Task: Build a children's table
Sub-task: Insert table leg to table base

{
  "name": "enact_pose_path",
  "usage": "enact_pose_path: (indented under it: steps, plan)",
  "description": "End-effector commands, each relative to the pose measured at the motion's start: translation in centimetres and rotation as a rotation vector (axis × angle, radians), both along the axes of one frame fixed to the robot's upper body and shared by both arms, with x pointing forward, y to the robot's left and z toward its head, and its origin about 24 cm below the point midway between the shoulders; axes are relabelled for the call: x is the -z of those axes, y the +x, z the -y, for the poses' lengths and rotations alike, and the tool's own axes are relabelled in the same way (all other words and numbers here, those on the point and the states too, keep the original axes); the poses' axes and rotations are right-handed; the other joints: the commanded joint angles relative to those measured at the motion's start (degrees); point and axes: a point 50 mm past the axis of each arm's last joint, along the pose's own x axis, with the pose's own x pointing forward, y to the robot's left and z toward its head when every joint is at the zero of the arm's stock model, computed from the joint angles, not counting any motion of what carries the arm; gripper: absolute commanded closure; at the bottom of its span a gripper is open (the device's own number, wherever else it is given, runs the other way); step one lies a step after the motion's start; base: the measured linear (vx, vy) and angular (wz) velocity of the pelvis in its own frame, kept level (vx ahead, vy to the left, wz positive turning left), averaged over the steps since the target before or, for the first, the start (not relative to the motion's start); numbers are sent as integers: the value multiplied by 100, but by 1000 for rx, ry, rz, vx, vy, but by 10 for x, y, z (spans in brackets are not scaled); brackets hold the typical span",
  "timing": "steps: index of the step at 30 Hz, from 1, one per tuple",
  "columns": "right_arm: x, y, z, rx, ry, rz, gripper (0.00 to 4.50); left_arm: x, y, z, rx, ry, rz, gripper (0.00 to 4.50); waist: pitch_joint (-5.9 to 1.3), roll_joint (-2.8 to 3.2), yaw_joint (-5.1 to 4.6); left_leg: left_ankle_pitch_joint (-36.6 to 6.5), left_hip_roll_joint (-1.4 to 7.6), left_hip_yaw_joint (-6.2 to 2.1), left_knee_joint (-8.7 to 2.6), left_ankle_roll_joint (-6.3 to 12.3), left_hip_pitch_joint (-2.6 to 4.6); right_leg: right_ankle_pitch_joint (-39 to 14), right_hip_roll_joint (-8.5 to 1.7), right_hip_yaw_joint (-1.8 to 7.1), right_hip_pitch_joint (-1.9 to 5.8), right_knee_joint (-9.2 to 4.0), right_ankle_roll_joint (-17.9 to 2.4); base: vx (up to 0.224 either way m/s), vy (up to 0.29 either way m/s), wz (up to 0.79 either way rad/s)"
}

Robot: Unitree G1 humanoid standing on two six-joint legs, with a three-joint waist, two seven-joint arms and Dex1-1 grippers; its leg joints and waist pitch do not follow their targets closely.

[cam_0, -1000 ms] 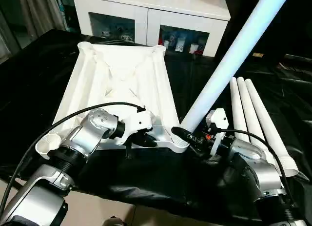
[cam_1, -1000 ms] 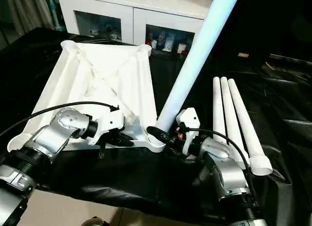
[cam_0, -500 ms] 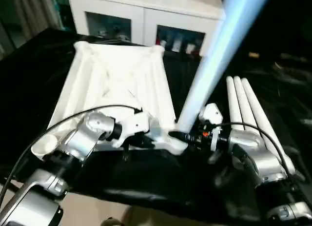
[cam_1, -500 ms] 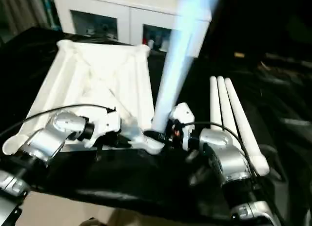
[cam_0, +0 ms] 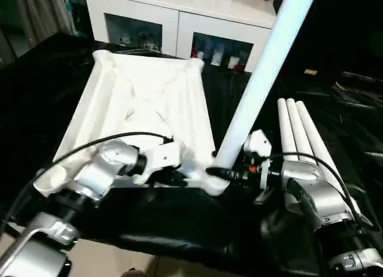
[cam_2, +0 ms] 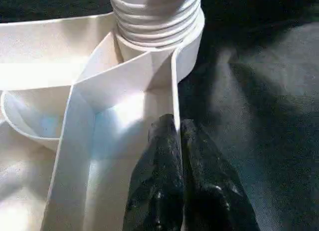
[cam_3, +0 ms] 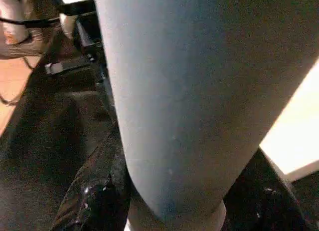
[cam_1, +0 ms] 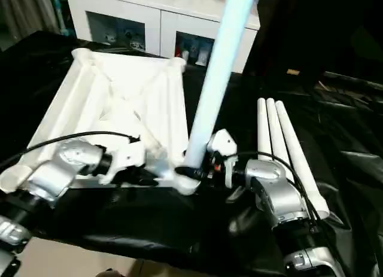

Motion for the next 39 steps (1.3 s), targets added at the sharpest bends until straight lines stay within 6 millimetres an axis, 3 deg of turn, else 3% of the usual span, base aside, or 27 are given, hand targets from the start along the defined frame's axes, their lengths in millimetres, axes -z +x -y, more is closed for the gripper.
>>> enact_pose_path:
  steps: [1, 6, 10, 12, 13, 14, 15, 17, 19, 20, 22, 23, 24, 25, 26, 27, 28, 29, 30, 31, 32, 33, 34, 35, 36, 38, 39]
  plan:
    - [35, -23, -8, -101, -52, -173, 259, 1, -7, 11, 88, -3, -1, 450, -244, 111, 1, -1343, 327, -128, -407, 160, 63, -1429, -687, 431, 200, -488, -803, 0, 0, 0]
    - [38, -24, -10, -100, -54, -171, 259, 1, -3, 9, 59, 14, 11, 450, -227, 122, 7, -1566, 327, -130, -416, 97, 82, -1656, -712, 437, 193, -519, -823, 0, 0, 0]
    - [47, -13, -6, 65, -65, -153, 259, 2, 6, 8, -38, 13, 30, 450, -198, 115, -5, -1702, 324, -140, -426, 62, 89, -2062, -731, 437, 172, -569, -745, 0, 0, 0]
    - [51, -7, -4, 155, -87, -140, 259, 2, 9, 9, -80, -5, 27, 450, -100, 117, -57, -2380, 299, -188, -442, -59, 179, -3359, -756, 387, 102, -705, -487, 0, 0, 0]
    - [54, -2, -3, 228, -103, -139, 259, 1, 10, 10, -107, -22, 20, 450, -106, 85, -72, -2501, 286, -202, -428, -78, 209, -3694, -771, 364, 98, -747, -388, -52, 5, -5]
    - [59, 4, -3, 320, -125, -144, 259, 1, 12, 11, -148, -40, 9, 450, -74, 110, -119, -2826, 260, -257, -386, -138, 292, -4476, -818, 271, 63, -897, -118, -64, 18, -9]
    - [59, 4, -3, 323, -125, -144, 259, 1, 12, 11, -150, -40, 8, 450, -88, 115, -156, -2890, 263, -275, -390, -156, 287, -4500, -821, 213, 99, -910, -77, -64, 18, -9]
    - [64, 9, -5, 413, -135, -171, 259, 3, 15, 13, -202, -43, -2, 450, -80, 207, -282, -3436, 387, -432, -571, -254, 134, -3947, -805, -14, 335, -871, -25, -43, 54, -25]
    - [66, 12, -6, 445, -133, -186, 259, 4, 16, 13, -224, -40, -5, 450, -100, 277, -337, -3995, 450, -498, -672, -358, 141, -3385, -760, -51, 383, -748, -151, -38, 62, -27]
    - [69, 16, -9, 496, -135, -206, 259, 5, 16, 14, -255, -33, -13, 450, -51, 255, -381, -4616, 477, -527, -810, -467, 106, -2930, -714, 1, 381, -597, -318, -53, 30, -11]
    - [71, 22, -13, 578, -142, -232, 259, 8, 18, 18, -313, -20, -20, 450, 13, 241, -379, -4841, 420, -478, -794, -510, 213, -3335, -714, -20, 248, -695, -316, -55, 16, -5]
    - [73, 26, -15, 629, -149, -247, 259, 9, 19, 20, -355, -11, -20, 450, 54, 242, -480, -4754, 303, -446, -599, -427, 414, -4221, -700, -329, 120, -1028, -17, 0, 0, 0]
    - [73, 26, -16, 640, -151, -250, 259, 9, 19, 21, -364, -9, -20, 450, 40, 272, -481, -4742, 343, -436, -671, -382, 286, -4092, -662, -381, 274, -903, 60, 0, 0, 0]
    - [73, 30, -18, 691, -148, -262, 259, 10, 19, 25, -402, -9, -21, 450, 52, 354, -425, -4987, 485, -425, -1012, -385, -117, -3467, -566, -290, 629, -267, -14, -91, -16, -11]
    - [74, 34, -21, 754, -144, -278, 259, 11, 20, 29, -449, -8, -24, 450, 40, 298, 181, -5037, 308, 160, -1346, -321, -562, -1745, -156, 132, 670, 854, -94, -70, -71, 10]
    - [74, 34, -21, 766, -144, -280, 259, 12, 20, 31, -455, -8, -23, 450, 40, 298, 181, -5037, 308, 160, -1346, -321, -562, -1745, -156, 132, 670, 854, -94, -70, -71, 10]
    - [73, 39, -26, 844, -144, -297, 259, 12, 20, 40, -501, -8, -19, 450, 41, -270, -32, -1357, -102, -245, 457, -30, 347, -6256, -1056, 760, -323, -920, 339, 34, -166, 5]
    - [72, 41, -28, 870, -138, -307, 259, 11, 19, 46, -514, -17, -23, 450, -47, -171, 85, -605, -186, -435, 398, 171, -124, -5891, -1162, 1001, 258, -818, 227, 100, -117, -42]
    - [72, 42, -31, 884, -142, -308, 259, 11, 19, 50, -523, -23, -22, 450, -78, -134, 101, 55, -75, -477, 133, 46, -483, -4020, -1057, 720, 570, -473, 37, 100, -117, -42]
    - [71, 43, -34, 890, -148, -305, 259, 10, 18, 54, -526, -24, -18, 450, -109, 42, 158, 230, 51, -485, -147, -139, -331, -2827, -850, 587, 440, -324, -210, 72, -18, -24]
    - [70, 45, -37, 898, -150, -304, 259, 10, 18, 56, -536, -25, -13, 450, -200, 104, 0, 244, 201, -442, -280, -37, 52, -3, -521, 426, 231, -70, -694, 0, 0, 0]
    - [70, 45, -37, 900, -149, -305, 259, 10, 18, 57, -538, -25, -13, 450, -179, 151, -23, 82, 244, -425, -313, -9, 59, 333, -542, 436, 227, -77, -871, 0, 0, 0]
    - [69, 46, -38, 900, -150, -304, 259, 10, 19, 57, -541, -23, -11, 450, -187, 154, -52, -71, 245, -396, -335, 22, 28, 512, -562, 428, 281, -95, -987, 0, 0, 0]
    - [68, 47, -40, 899, -151, -300, 259, 11, 19, 58, -550, -10, 4, 450, -142, 128, -48, -657, 231, -345, -418, -13, -8, 116, -575, 421, 327, -180, -1023, 0, 0, 0]
    - [67, 48, -42, 898, -149, -300, 259, 11, 20, 57, -555, -3, 11, 450, -129, 113, -35, -1186, 219, -302, -448, -59, 27, -643, -605, 441, 319, -286, -951, 0, 0, 0]
    - [66, 49, -43, 896, -155, -292, 259, 12, 20, 56, -565, 5, 14, 450, -115, 114, -31, -1476, 248, -279, -523, -117, 37, -1746, -659, 454, 315, -429, -737, 0, 0, 0]
    - [65, 49, -44, 893, -158, -286, 259, 12, 21, 54, -572, 16, 23, 450, -121, 123, -36, -1452, 264, -279, -540, -127, 33, -1758, -654, 450, 317, -436, -711, 0, 0, 0]
